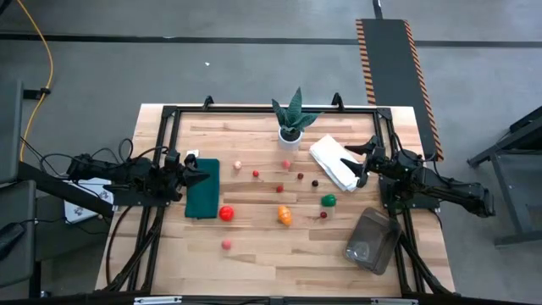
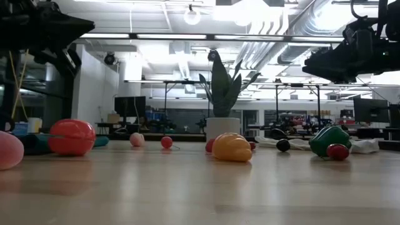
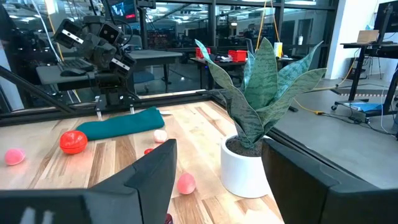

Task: Pick and placing Produce into tupperware

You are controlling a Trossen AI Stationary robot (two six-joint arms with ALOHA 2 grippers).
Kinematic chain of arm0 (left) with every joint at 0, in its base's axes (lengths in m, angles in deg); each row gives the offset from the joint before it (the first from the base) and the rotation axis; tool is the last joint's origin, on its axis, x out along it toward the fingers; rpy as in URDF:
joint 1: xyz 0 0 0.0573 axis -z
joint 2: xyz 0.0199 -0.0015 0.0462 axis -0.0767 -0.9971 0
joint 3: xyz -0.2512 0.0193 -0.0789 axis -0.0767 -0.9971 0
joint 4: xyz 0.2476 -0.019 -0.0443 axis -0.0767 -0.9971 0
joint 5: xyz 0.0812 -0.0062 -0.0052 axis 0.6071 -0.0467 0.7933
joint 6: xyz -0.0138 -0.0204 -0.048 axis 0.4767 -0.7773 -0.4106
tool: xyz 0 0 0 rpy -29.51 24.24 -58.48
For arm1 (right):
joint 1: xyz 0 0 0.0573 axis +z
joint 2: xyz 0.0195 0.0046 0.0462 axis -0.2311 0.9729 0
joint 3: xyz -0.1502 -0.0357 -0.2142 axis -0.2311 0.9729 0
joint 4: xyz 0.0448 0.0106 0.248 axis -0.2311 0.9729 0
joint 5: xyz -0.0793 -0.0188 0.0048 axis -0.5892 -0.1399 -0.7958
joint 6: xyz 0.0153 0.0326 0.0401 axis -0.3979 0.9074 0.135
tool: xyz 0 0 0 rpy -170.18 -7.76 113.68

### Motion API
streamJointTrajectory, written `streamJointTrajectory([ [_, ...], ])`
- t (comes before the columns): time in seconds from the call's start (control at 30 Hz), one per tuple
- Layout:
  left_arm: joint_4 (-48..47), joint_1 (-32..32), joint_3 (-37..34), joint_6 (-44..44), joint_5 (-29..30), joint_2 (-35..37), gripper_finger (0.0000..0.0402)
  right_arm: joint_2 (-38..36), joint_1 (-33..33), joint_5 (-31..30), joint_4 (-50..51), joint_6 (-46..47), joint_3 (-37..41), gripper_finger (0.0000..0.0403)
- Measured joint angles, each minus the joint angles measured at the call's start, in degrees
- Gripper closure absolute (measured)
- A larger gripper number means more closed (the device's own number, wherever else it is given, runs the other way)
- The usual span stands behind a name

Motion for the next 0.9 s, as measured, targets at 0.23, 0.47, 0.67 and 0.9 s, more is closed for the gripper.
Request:
streamJointTrajectory([
  [0.23,0.0,0.0,0.0,0.0,0.0,0.0,0.0401,0.0,0.0,0.0,0.0,0.0,0.0,0.0178],
  [0.47,0.0,0.0,0.0,0.0,0.0,0.0,0.0401,0.0,0.0,0.0,0.0,0.0,0.0,0.0178],
  [0.67,0.0,0.0,0.0,0.0,0.0,0.0,0.0401,0.0,0.0,0.0,0.0,0.0,0.0,0.0178],
  [0.9,0.0,0.0,0.0,2.5,0.5,0.0,0.0401,0.0,0.0,0.0,0.0,-0.7,0.0,0.0178],
])
